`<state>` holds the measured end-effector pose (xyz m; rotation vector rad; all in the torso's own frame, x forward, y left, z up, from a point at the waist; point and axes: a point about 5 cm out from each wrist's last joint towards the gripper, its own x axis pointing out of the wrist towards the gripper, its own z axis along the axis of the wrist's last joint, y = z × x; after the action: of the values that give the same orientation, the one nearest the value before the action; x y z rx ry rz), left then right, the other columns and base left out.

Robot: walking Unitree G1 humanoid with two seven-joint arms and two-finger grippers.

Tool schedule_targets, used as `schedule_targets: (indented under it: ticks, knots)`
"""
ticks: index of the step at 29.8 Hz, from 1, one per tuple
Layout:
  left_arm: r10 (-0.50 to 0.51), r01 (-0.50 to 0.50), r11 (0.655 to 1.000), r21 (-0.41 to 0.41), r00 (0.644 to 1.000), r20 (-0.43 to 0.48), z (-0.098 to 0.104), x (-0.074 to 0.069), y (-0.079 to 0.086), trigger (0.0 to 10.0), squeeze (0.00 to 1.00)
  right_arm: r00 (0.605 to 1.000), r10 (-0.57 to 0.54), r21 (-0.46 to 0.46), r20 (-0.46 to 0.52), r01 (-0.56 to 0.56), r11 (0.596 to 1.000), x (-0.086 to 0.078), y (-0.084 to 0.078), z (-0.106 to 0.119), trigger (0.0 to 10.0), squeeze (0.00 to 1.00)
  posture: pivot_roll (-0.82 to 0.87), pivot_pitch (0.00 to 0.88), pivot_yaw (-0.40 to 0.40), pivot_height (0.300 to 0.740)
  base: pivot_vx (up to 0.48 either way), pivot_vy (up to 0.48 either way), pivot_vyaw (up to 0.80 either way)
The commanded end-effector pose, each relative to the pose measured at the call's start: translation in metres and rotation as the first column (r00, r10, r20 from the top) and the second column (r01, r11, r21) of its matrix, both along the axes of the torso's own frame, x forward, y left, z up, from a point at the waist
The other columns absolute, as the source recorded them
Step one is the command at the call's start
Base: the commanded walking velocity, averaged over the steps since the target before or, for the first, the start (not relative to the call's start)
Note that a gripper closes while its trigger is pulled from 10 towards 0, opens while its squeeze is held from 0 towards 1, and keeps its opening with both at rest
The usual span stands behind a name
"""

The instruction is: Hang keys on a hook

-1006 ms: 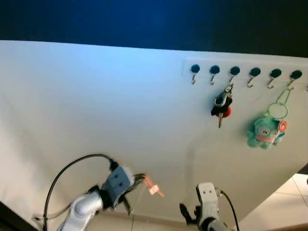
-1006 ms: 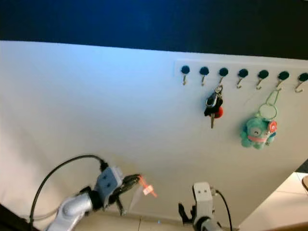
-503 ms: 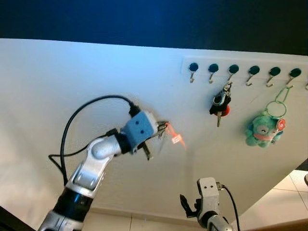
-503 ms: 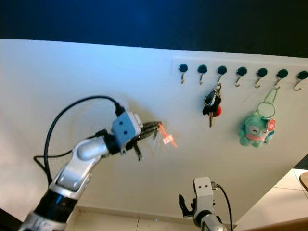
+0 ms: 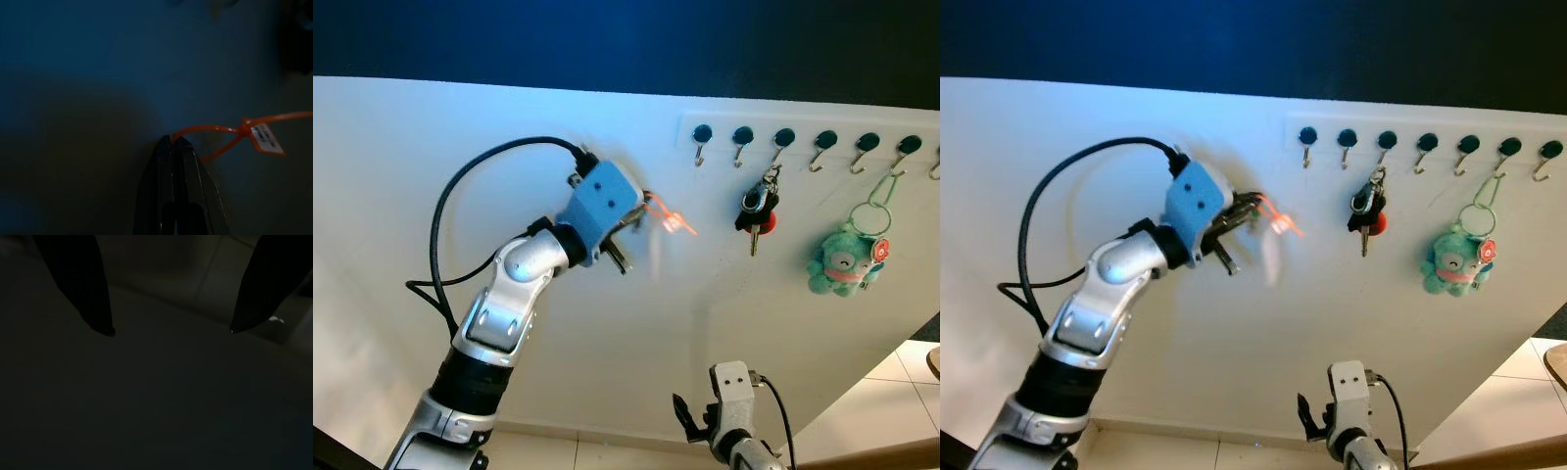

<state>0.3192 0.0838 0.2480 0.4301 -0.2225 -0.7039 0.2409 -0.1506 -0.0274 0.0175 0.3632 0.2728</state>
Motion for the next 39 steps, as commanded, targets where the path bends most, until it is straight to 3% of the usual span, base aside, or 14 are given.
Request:
schedule_targets:
  ticks: [1, 5, 6, 7, 10, 14, 19, 26, 31, 34, 35, 36, 37, 39]
  knots:
    - [-0.039, 0.039, 0.999, 0.000, 0.998, -0.048, -0.004, -0.007, -0.001, 10.0, 0.00, 0.996, 0.055, 0.021, 0.072, -0.057, 0.998, 0.005, 0.007, 0.009, 10.0, 0.00, 0.05, 0.037, -0.018, 0.740, 0.000, 0.000, 0.00]
    - [-0.116, 0.121, 0.992, 0.028, 0.984, -0.132, -0.018, -0.018, -0.001, 10.0, 0.00, 0.986, 0.107, 0.046, 0.129, -0.114, 0.992, 0.007, 0.014, 0.017, 10.0, 0.00, 0.05, 0.038, -0.017, 0.740, 0.000, 0.000, 0.00]
    - [-0.162, 0.195, 0.978, 0.078, 0.938, -0.305, -0.047, -0.033, 0.005, 10.0, 0.00, 0.969, 0.165, 0.073, 0.184, -0.181, 0.981, 0.007, 0.022, 0.025, 10.0, 0.00, 0.05, 0.038, -0.018, 0.740, 0.000, 0.000, 0.00]
    - [-0.162, 0.195, 0.978, 0.078, 0.938, -0.305, -0.047, -0.033, 0.005, 10.0, 0.00, 0.969, 0.165, 0.073, 0.184, -0.181, 0.981, 0.007, 0.022, 0.025, 10.0, 0.00, 0.05, 0.038, -0.018, 0.740, 0.000, 0.000, 0.00]
    - [-0.062, 0.182, 0.969, 0.170, 0.838, -0.543, -0.094, -0.049, 0.023, 10.0, 0.00, 0.945, 0.241, 0.086, 0.221, -0.266, 0.960, 0.006, 0.030, 0.031, 10.0, 0.00, 0.05, 0.042, -0.019, 0.740, 0.000, 0.000, 0.00]
    - [0.104, 0.042, 0.979, 0.197, 0.734, -0.671, -0.129, -0.053, 0.038, 10.0, 0.00, 0.921, 0.294, 0.073, 0.254, -0.322, 0.944, 0.005, 0.036, 0.036, 10.0, 0.00, 0.04, 0.042, -0.019, 0.740, 0.000, 0.000, 0.00]
    - [0.229, -0.102, 0.970, 0.219, 0.678, -0.699, -0.146, -0.051, 0.051, 10.0, 0.00, 0.905, 0.296, 0.074, 0.306, -0.333, 0.940, 0.009, 0.040, 0.045, 10.0, 0.00, 0.04, 0.040, -0.020, 0.740, 0.000, 0.000, 0.00]
    - [0.416, -0.345, 0.906, 0.245, 0.620, -0.666, -0.156, -0.035, 0.074, 10.0, 0.00, 0.878, 0.301, 0.090, 0.372, -0.357, 0.930, 0.012, 0.044, 0.060, 10.0, 0.00, 0.05, 0.033, -0.024, 0.740, 0.000, 0.000, 0.00]
    - [0.458, -0.430, 0.877, 0.213, 0.620, -0.636, -0.157, -0.026, 0.082, 10.0, 0.00, 0.876, 0.305, 0.095, 0.374, -0.363, 0.927, 0.010, 0.043, 0.061, 10.0, 0.00, 0.05, 0.028, -0.024, 0.740, 0.000, 0.000, 0.00]
    - [0.413, -0.449, 0.886, 0.114, 0.654, -0.634, -0.154, -0.021, 0.078, 10.0, 0.00, 0.876, 0.310, 0.112, 0.370, -0.373, 0.921, 0.009, 0.044, 0.060, 10.0, 0.00, 0.05, 0.026, -0.023, 0.740, 0.000, 0.000, 0.00]
    - [0.353, -0.433, 0.901, 0.024, 0.701, -0.620, -0.151, -0.019, 0.072, 10.0, 0.00, 0.876, 0.318, 0.132, 0.363, -0.386, 0.913, 0.008, 0.046, 0.060, 9.3, 0.00, 0.05, 0.023, -0.023, 0.740, 0.000, 0.000, 0.00]
    - [0.265, -0.402, 0.912, -0.086, 0.735, -0.625, -0.149, -0.019, 0.064, 10.0, 0.00, 0.873, 0.324, 0.153, 0.364, -0.399, 0.904, 0.007, 0.049, 0.061, 3.7, 0.00, 0.05, 0.023, -0.024, 0.740, 0.000, 0.000, 0.00]
    - [0.174, -0.361, 0.913, -0.190, 0.765, -0.620, -0.147, -0.021, 0.055, 10.0, 0.00, 0.871, 0.328, 0.169, 0.366, -0.409, 0.897, 0.006, 0.052, 0.062, 0.9, 0.00, 0.05, 0.023, -0.025, 0.740, 0.000, 0.000, 0.00]
    - [0.045, -0.271, 0.918, -0.290, 0.797, -0.602, -0.147, -0.028, 0.041, 10.0, 0.00, 0.864, 0.334, 0.188, 0.377, -0.424, 0.886, 0.006, 0.056, 0.065, 1.1, 0.00, 0.05, 0.024, -0.024, 0.740, 0.000, 0.000, 0.00]
